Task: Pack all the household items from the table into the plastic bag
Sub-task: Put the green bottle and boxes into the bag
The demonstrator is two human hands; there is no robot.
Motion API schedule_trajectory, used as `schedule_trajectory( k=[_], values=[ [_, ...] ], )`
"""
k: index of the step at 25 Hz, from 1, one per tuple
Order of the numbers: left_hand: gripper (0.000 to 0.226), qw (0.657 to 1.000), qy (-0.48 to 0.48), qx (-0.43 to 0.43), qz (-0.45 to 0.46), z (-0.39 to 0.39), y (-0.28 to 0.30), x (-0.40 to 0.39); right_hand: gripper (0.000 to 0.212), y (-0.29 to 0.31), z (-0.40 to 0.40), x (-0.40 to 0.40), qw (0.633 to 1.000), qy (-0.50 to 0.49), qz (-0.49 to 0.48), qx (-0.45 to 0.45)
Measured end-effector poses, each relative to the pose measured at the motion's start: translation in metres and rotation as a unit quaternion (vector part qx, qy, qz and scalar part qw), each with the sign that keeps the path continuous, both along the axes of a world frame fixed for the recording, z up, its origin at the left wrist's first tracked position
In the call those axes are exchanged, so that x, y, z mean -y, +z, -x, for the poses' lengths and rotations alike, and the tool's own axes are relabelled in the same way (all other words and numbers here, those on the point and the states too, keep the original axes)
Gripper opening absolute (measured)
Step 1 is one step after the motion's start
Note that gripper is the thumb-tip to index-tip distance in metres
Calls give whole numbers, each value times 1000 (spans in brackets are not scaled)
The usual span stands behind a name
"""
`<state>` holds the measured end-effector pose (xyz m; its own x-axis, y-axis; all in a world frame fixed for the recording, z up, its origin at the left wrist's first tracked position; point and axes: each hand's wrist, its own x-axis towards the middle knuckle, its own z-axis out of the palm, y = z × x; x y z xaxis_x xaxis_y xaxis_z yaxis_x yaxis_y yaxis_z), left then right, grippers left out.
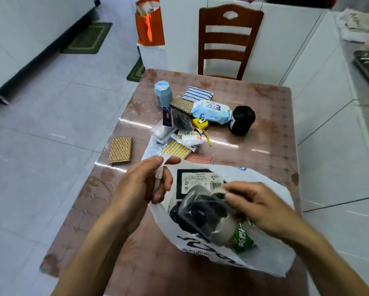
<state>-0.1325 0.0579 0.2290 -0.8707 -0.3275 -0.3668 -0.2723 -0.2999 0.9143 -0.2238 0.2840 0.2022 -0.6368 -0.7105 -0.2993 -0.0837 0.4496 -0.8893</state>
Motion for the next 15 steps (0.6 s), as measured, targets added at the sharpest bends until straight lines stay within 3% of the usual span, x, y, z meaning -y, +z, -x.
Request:
schedule_trajectory(
  k=[3, 4, 6, 8, 11, 15],
  values=[
    [37, 1000, -7, -15, -20, -5, 5, -14, 23, -64, -7, 42, 976, 123, -161, -86],
    [36, 1000, -6, -21, -18, -9, 6, -15, 29, -78, -10, 53, 966, 114, -187, -137],
    [33, 1000, 1, -28, 8, -18, 3, -11, 35, -78, -28, 55, 962, 71, -143, -222],
    [30, 999, 3, -37, 31, -28, -3, -4, 34, -85, -53, 35, 952, 129, -94, -260],
    [25, 998, -2, -52, 22, -31, -10, -6, 40, -113, -62, 23, 896, 243, -158, -337],
    [25, 998, -12, -30, 55, -28, -14, -22, 51, -101, -42, 31, 885, 277, -191, -321]
  ],
)
